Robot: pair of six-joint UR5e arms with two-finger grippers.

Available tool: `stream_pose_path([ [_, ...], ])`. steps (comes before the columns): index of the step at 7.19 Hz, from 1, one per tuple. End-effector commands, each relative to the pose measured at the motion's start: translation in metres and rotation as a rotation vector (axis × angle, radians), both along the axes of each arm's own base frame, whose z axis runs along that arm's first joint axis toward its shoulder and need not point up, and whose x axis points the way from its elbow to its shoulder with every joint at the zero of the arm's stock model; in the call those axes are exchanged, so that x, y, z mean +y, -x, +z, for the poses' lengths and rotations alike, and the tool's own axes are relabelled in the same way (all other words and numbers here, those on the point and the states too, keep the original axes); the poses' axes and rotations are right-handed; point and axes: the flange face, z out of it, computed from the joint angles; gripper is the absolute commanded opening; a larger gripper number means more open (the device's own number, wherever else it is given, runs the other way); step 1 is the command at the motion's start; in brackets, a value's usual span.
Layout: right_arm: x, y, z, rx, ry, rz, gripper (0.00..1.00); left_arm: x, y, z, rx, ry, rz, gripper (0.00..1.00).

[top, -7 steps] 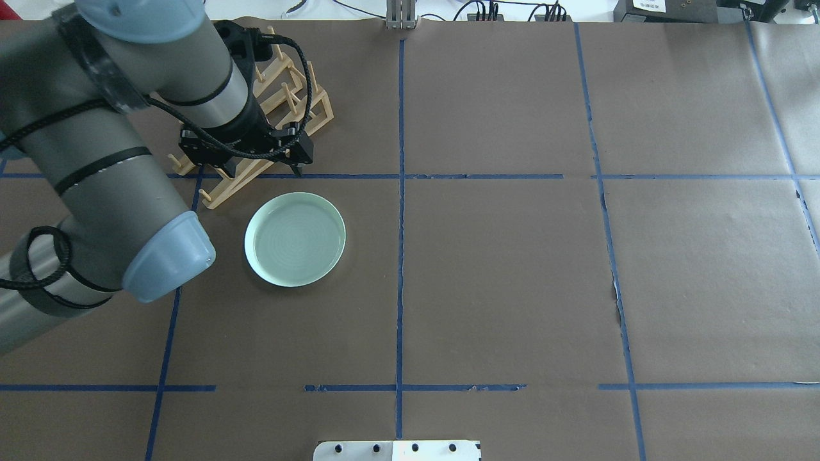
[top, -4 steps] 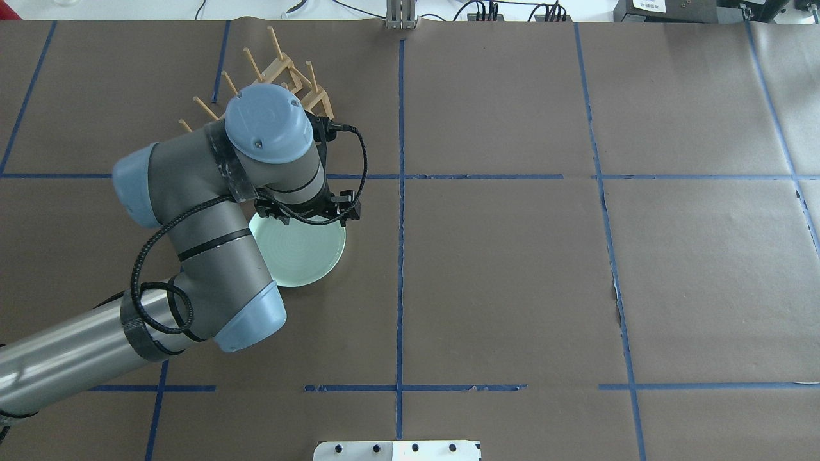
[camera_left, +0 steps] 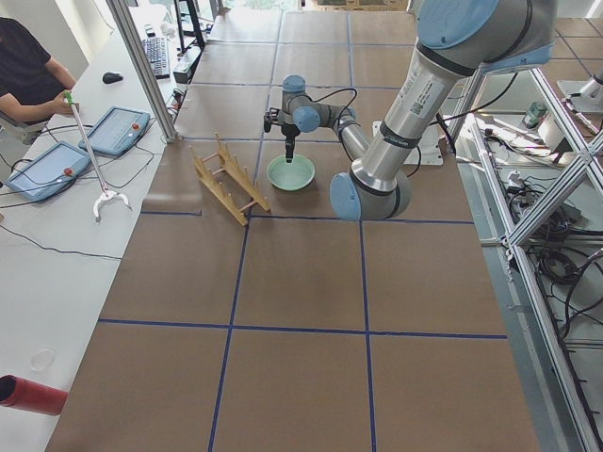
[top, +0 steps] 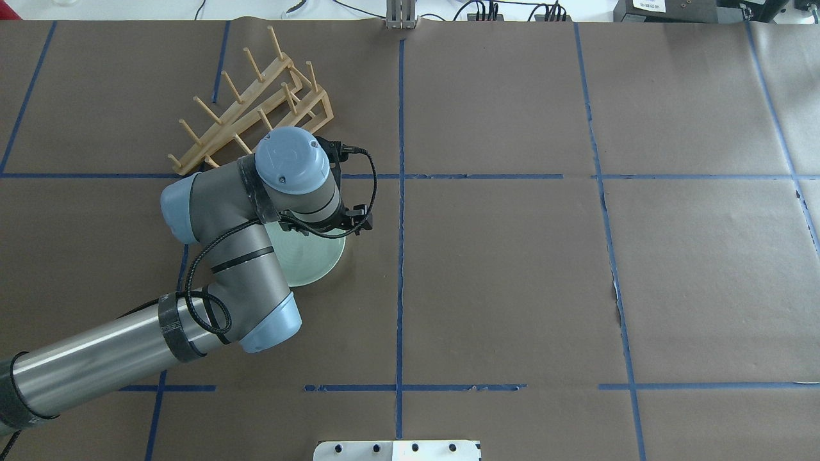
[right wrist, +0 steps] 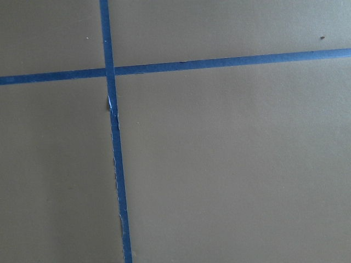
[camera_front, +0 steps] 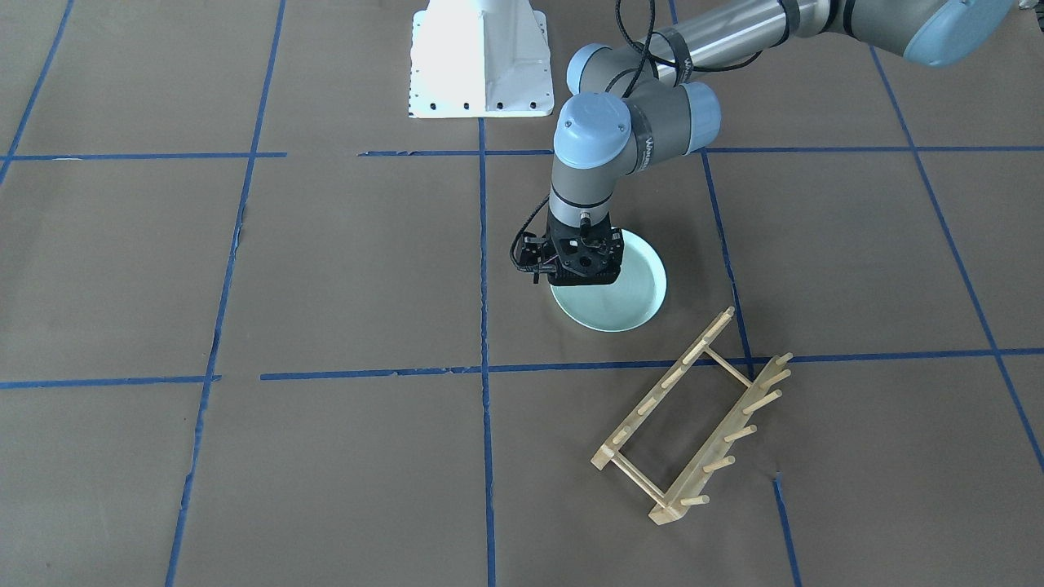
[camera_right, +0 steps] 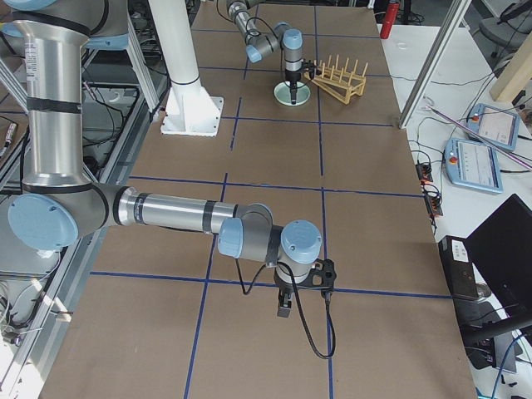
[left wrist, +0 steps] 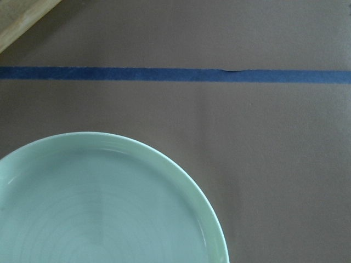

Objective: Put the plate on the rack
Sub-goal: 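Lower the left gripper and grasp the plate's rim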

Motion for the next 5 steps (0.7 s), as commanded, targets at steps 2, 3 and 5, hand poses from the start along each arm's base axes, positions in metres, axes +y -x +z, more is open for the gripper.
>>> stream_pose_path([
  [2,0.0,0.0,0.0,0.0,0.0,0.0,1.0,0.01,-0.014,0.005,-0.007,0.002,0.021,1.0],
  [3,0.0,0.0,0.0,0.0,0.0,0.0,1.0,0.017,-0.021,0.005,-0.011,-0.006,0.028,1.0],
  [5,0.0,0.0,0.0,0.0,0.0,0.0,1.0,0.02,-0.023,0.004,-0.011,-0.009,0.03,0.99],
])
